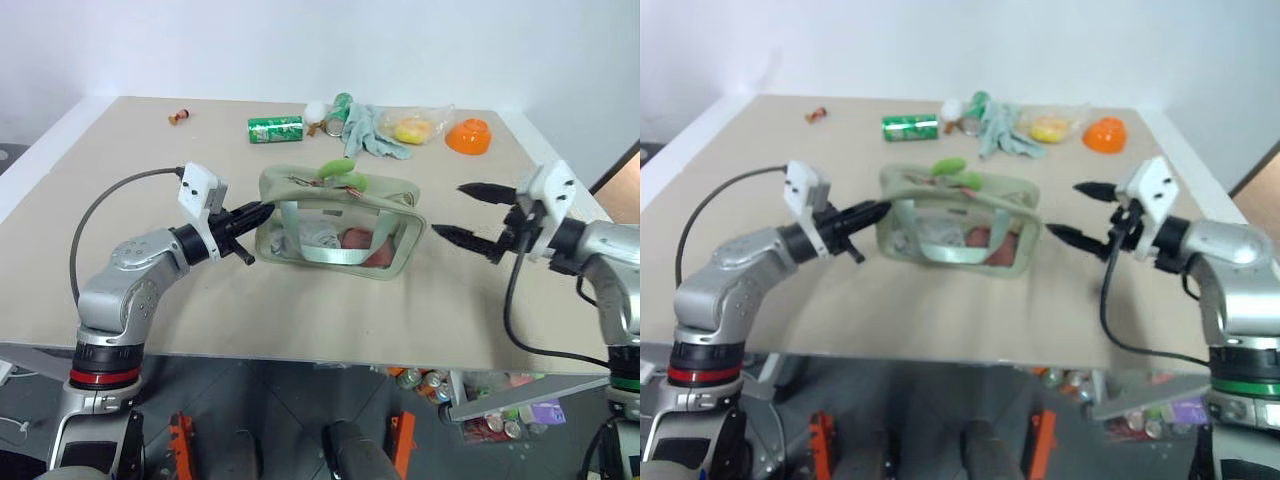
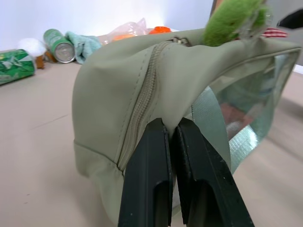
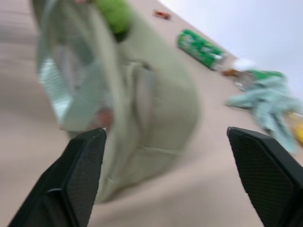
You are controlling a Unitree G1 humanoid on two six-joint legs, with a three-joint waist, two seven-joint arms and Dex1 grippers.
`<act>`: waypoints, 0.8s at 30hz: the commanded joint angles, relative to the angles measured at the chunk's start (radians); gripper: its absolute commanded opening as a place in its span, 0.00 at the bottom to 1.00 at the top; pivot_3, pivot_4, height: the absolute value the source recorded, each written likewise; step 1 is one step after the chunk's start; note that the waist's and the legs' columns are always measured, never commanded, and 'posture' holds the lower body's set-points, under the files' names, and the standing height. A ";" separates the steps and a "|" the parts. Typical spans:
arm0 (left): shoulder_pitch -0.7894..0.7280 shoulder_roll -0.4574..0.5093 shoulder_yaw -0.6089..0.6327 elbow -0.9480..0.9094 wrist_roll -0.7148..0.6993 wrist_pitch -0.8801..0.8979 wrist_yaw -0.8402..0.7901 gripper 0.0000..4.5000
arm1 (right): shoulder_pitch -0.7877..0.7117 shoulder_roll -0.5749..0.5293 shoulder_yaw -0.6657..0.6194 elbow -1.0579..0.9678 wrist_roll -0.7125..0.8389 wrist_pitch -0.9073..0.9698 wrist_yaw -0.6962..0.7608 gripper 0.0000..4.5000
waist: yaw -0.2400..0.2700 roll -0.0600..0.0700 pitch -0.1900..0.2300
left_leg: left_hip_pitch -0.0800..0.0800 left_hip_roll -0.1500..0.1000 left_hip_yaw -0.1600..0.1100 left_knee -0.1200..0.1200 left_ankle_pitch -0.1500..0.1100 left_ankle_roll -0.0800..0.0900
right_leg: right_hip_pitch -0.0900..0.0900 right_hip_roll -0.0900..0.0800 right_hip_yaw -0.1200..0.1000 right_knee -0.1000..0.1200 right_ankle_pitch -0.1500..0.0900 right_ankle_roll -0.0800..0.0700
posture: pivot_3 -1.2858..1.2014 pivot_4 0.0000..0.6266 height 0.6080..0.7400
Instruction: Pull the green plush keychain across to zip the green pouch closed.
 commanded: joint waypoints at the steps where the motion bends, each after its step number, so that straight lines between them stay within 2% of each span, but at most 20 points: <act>1: 0.006 -0.006 0.002 -0.069 -0.029 0.018 0.018 0.00 | -0.125 0.012 0.012 -0.045 -0.003 -0.019 -0.047 0.90 | -0.005 0.001 0.001 | 0.000 0.000 0.000 0.000 0.000 0.000 | 0.000 0.000 0.000 0.000 0.001 0.000 | 0.52 0.24 1.00; 6: 0.030 0.001 -0.003 -0.113 -0.043 0.044 0.041 0.00 | -0.299 0.156 0.166 -0.062 -0.012 -0.011 -0.053 0.90 | -0.013 0.001 0.001 | 0.002 0.002 0.001 0.000 0.001 0.001 | 0.000 0.003 0.001 0.000 0.002 -0.001 | 0.52 0.24 1.00; 12: 0.061 0.014 0.003 -0.130 -0.041 0.045 0.058 0.00 | -0.430 0.273 0.295 0.087 -0.044 -0.074 0.049 0.90 | -0.004 0.002 0.001 | -0.001 0.002 0.000 -0.001 0.000 0.000 | -0.001 0.002 0.000 0.000 0.000 0.000 | 0.52 0.24 1.00; 22: 0.051 0.013 -0.022 -0.107 -0.016 0.009 0.071 0.00 | -0.493 0.314 0.319 0.313 -0.101 -0.202 0.141 0.90 | -0.001 0.002 0.001 | -0.001 0.001 0.000 -0.001 -0.001 0.000 | -0.001 0.001 -0.001 -0.001 -0.001 -0.001 | 0.52 0.24 1.00; 24: 0.048 0.016 -0.036 -0.099 -0.007 -0.002 0.062 0.00 | -0.504 0.320 0.311 0.344 -0.104 -0.216 0.146 0.79 | -0.002 0.002 0.001 | -0.001 0.002 0.000 -0.001 -0.001 0.000 | -0.001 0.001 -0.001 -0.001 -0.001 -0.002 | 0.52 0.24 1.00</act>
